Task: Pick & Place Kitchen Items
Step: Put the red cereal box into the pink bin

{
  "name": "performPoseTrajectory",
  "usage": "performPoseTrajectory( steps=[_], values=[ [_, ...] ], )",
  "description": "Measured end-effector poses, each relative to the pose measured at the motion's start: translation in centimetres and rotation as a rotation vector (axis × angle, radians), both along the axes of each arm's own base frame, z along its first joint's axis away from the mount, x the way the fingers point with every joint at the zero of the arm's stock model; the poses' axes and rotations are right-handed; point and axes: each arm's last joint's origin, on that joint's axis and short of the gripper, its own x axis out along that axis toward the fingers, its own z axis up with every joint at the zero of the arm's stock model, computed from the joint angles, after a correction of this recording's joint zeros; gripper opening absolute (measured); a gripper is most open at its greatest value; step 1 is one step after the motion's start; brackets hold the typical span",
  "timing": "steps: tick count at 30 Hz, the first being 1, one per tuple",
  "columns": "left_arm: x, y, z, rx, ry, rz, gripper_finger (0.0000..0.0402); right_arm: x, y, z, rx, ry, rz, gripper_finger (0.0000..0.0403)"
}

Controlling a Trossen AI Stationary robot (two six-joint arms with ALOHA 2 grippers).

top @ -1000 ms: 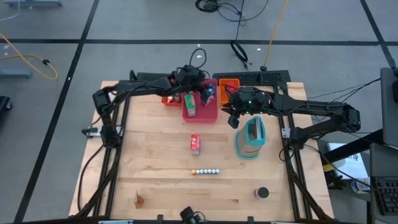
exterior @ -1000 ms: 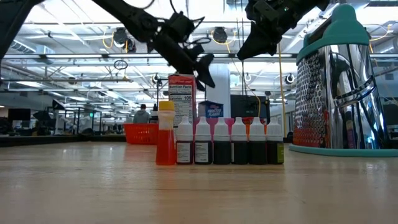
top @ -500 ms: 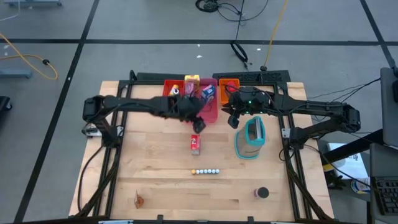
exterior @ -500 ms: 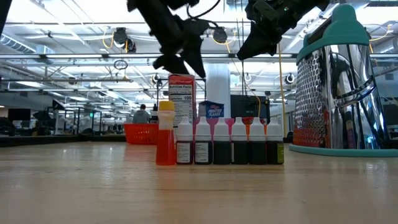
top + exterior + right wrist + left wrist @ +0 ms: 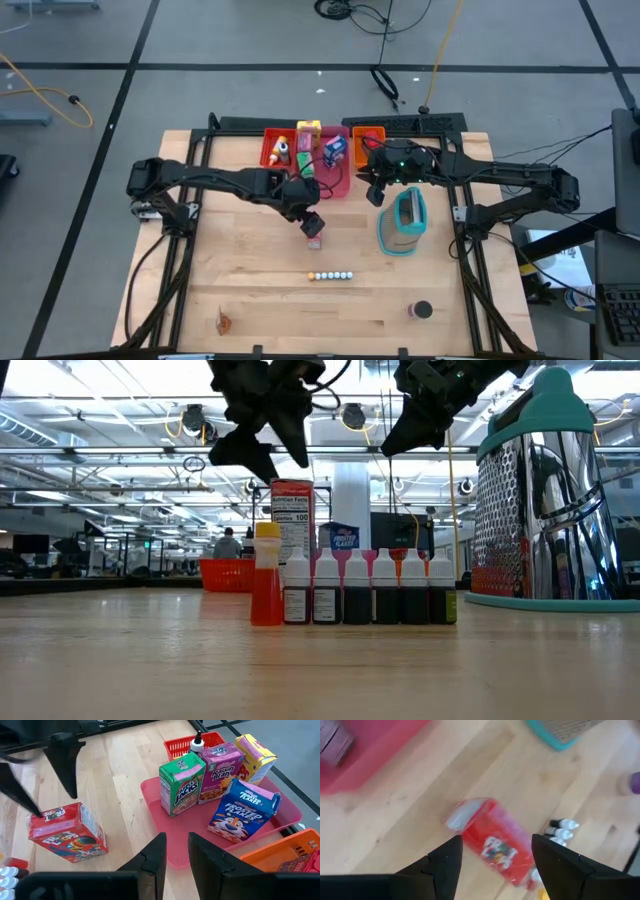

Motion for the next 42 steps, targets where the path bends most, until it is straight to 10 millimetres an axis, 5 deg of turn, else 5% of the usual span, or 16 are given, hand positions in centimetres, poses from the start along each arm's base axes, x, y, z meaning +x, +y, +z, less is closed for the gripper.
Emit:
performPoseTrajectory(
  steps=[21, 42],
  values=[
    [-0.1, 0.1, -0.2, -0.192, 0.037, 0.179, 0.0239, -0.2, 0.0, -1.5, 0.000, 0.040, 0.006, 0.0075],
    [0.9, -0.6, -2.2, -0.165, 0.098, 0.178, 0.0230, -0.1, 0.0, -1.4, -0.020, 0.022, 0.017, 0.0075]
  ],
)
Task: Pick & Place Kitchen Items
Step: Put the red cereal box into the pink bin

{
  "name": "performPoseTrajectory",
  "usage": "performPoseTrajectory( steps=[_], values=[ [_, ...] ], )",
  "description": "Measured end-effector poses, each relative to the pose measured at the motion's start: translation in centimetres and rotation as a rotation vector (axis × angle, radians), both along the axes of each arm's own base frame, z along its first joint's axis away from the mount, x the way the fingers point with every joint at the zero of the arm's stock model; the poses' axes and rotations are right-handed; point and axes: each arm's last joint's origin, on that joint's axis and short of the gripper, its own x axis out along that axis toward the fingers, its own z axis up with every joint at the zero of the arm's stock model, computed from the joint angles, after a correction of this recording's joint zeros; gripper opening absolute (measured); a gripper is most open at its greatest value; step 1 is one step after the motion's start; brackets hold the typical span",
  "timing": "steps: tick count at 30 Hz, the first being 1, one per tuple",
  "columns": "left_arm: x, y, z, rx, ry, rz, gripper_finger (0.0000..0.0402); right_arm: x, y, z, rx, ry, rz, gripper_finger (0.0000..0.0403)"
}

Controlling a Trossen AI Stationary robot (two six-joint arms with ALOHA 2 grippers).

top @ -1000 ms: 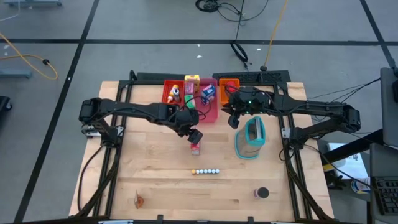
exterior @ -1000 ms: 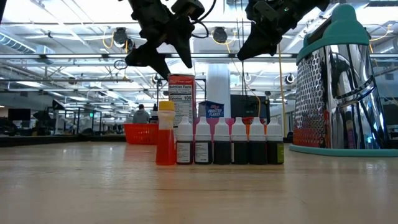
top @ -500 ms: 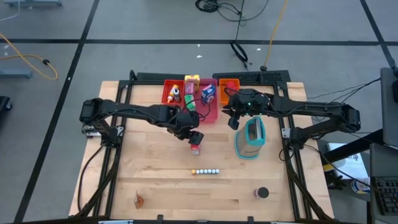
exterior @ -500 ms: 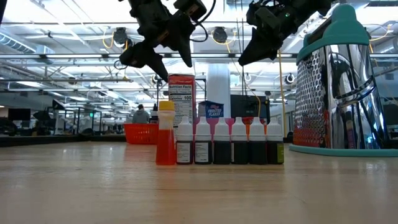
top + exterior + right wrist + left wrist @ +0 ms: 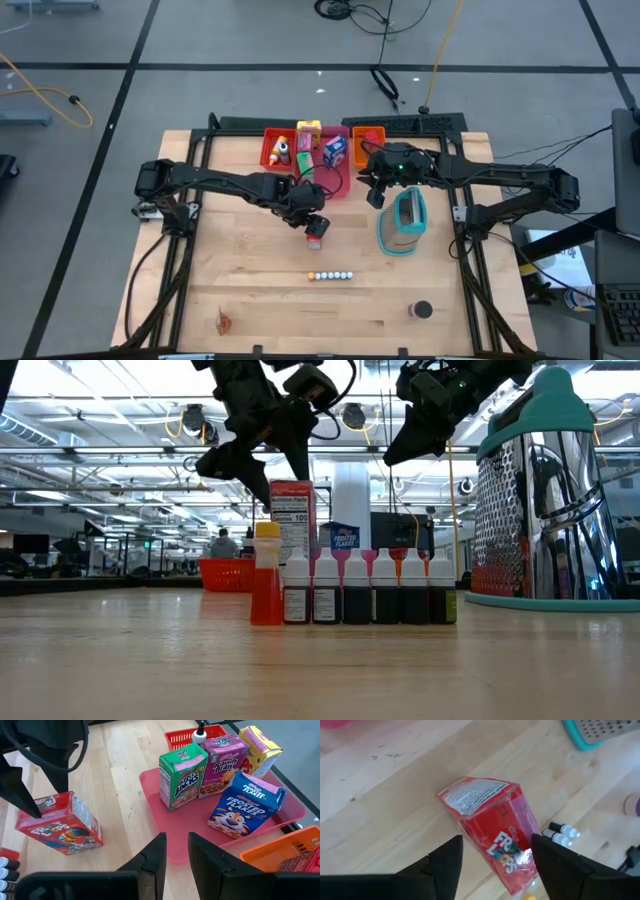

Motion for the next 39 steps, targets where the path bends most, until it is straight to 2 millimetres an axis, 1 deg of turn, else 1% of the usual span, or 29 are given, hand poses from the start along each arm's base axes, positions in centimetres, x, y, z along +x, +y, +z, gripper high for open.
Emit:
performPoseTrajectory(
  steps=[2, 4, 11, 12, 18, 25, 29, 33, 36, 39],
  values=[
    [0.0, 0.0, 0.0, 0.005, -0.001, -0.009, 0.0210, 0.0, 0.0, 0.0, 0.000, 0.000, 0.000, 0.0075],
    [0.0, 0.0, 0.0, 0.010, -0.004, -0.018, 0.0178, 0.0, 0.0, 0.0, 0.001, 0.002, 0.000, 0.0075],
    [0.0, 0.0, 0.0, 0.049, -0.013, -0.104, 0.0024, 0.0, 0.0, 0.0, 0.001, 0.002, 0.000, 0.0075],
    [0.0, 0.0, 0.0, 0.056, -0.014, -0.118, 0.0014, 0.0, 0.0, 0.0, 0.000, 0.002, 0.000, 0.0075],
    [0.0, 0.4, 0.0, 0.067, -0.015, -0.136, 0.0003, 0.0, 0.0, 0.0, 0.000, 0.002, 0.000, 0.0075],
    [-0.6, 1.2, 1.4, 0.055, -0.062, -0.136, 0.0001, 0.0, 0.0, 0.0, 0.000, 0.002, 0.000, 0.0075],
    [-0.8, 1.7, 3.3, 0.072, -0.124, -0.140, 0.0001, 0.0, 0.0, 0.0, 0.000, 0.002, 0.000, 0.0075],
    [-0.3, 2.6, 5.5, 0.112, -0.191, -0.159, 0.0001, 0.0, 0.0, 0.0, 0.000, 0.001, 0.000, 0.0075],
    [0.0, 3.8, 7.6, 0.154, -0.269, -0.159, 0.0000, 0.0, 0.0, 0.0, 0.001, -0.001, -0.001, 0.0075],
    [-0.1, 5.7, 8.6, 0.205, -0.290, -0.135, 0.0000, 0.0, 0.0, 0.0, 0.001, -0.002, -0.001, 0.0075]
  ],
)
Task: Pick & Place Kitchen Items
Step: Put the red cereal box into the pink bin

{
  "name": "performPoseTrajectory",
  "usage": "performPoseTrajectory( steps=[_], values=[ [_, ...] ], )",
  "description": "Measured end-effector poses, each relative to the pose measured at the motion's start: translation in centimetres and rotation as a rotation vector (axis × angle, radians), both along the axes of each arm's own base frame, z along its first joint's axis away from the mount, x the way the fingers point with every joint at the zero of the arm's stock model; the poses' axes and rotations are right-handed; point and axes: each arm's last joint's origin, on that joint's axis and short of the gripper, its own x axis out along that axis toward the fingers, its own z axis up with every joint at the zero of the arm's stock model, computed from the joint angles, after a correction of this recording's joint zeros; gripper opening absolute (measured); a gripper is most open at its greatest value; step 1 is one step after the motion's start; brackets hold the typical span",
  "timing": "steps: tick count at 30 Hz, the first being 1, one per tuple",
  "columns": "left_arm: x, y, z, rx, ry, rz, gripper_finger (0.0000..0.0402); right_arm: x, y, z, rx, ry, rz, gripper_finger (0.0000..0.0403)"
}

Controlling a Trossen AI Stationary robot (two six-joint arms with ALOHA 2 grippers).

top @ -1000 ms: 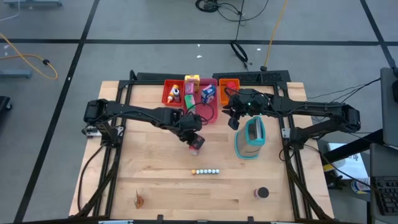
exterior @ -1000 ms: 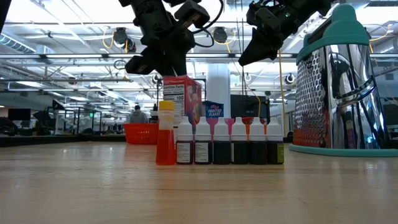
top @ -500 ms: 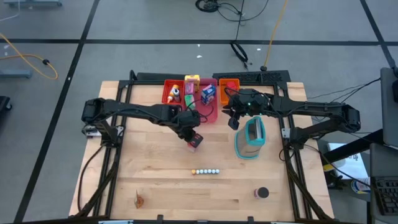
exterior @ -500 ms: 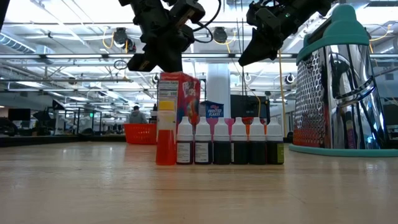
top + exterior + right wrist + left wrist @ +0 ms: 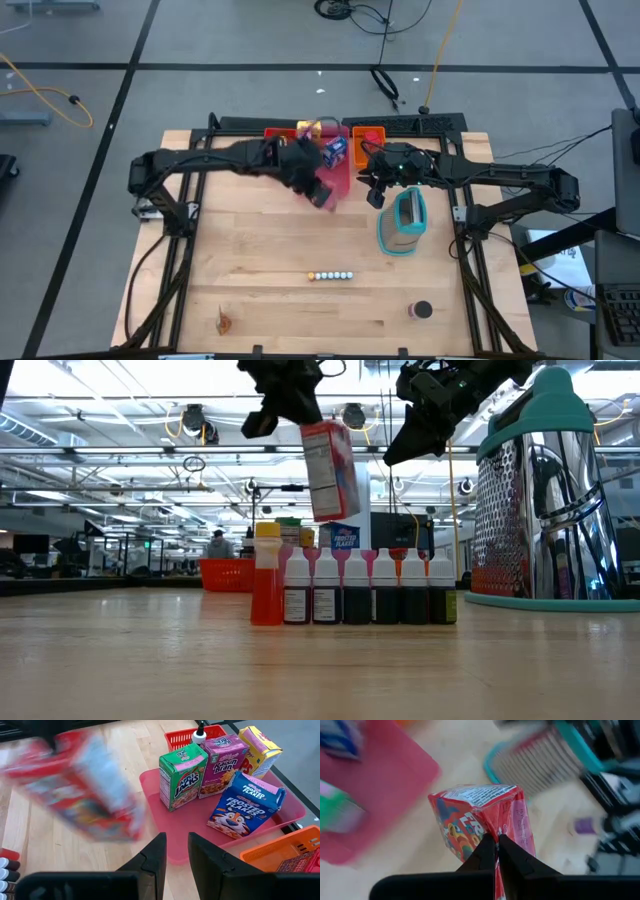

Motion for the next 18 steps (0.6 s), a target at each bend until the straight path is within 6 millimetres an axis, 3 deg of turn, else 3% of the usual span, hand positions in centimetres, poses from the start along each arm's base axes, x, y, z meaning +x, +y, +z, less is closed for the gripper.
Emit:
performPoseTrajectory(
  steps=[10, 18],
  values=[
    [-1.2, 6.3, 0.6, 0.070, -0.019, 0.116, 0.0000, 0.0, 0.0, 0.0, 0.001, 0.000, 0.000, 0.0075],
    [-2.1, 8.8, 0.5, 0.105, -0.010, 0.150, 0.0000, 0.0, 0.0, 0.0, 0.001, 0.000, -0.001, 0.0075]
  ],
)
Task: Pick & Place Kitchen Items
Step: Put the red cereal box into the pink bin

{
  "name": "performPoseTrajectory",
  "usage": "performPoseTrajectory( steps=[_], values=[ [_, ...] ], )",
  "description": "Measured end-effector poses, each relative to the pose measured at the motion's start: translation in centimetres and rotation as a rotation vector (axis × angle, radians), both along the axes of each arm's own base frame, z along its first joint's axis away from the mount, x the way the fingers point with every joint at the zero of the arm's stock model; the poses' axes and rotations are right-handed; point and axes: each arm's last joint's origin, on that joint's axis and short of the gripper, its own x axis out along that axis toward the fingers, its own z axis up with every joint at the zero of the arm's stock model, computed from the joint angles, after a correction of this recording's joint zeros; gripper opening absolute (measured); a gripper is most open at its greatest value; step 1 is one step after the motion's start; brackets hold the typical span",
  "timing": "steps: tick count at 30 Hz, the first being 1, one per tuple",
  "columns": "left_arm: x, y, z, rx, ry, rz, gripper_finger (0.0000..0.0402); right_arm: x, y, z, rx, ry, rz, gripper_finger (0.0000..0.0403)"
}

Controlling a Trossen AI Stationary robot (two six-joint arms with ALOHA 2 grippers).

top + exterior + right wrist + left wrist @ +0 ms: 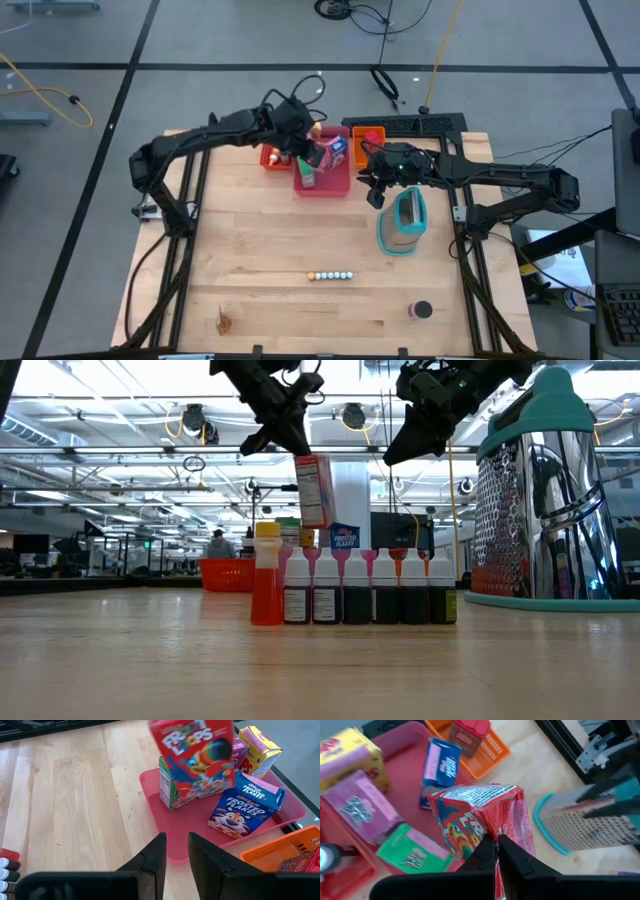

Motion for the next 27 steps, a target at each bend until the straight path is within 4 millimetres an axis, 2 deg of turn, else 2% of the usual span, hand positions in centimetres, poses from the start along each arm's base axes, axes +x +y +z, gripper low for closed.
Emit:
performPoseTrajectory(
  steps=[6, 14, 23, 27],
  values=[
    [0.3, 0.7, -0.7, 0.001, 0.016, -0.005, 0.0000, 0.0, 0.0, 0.0, -0.001, -0.005, 0.000, 0.0075],
    [2.6, 1.8, -4.5, -0.029, 0.066, -0.061, 0.0000, 0.1, 0.0, 0.1, -0.003, -0.012, 0.000, 0.0075],
    [3.1, 3.8, -7.5, -0.088, 0.125, -0.049, 0.0002, 0.0, 0.0, 0.0, -0.002, -0.007, 0.000, 0.0075],
    [3.3, 4.2, -8.3, -0.090, 0.152, -0.037, 0.0024, 0.0, 0.0, 0.0, -0.002, -0.007, -0.001, 0.0075]
  ],
)
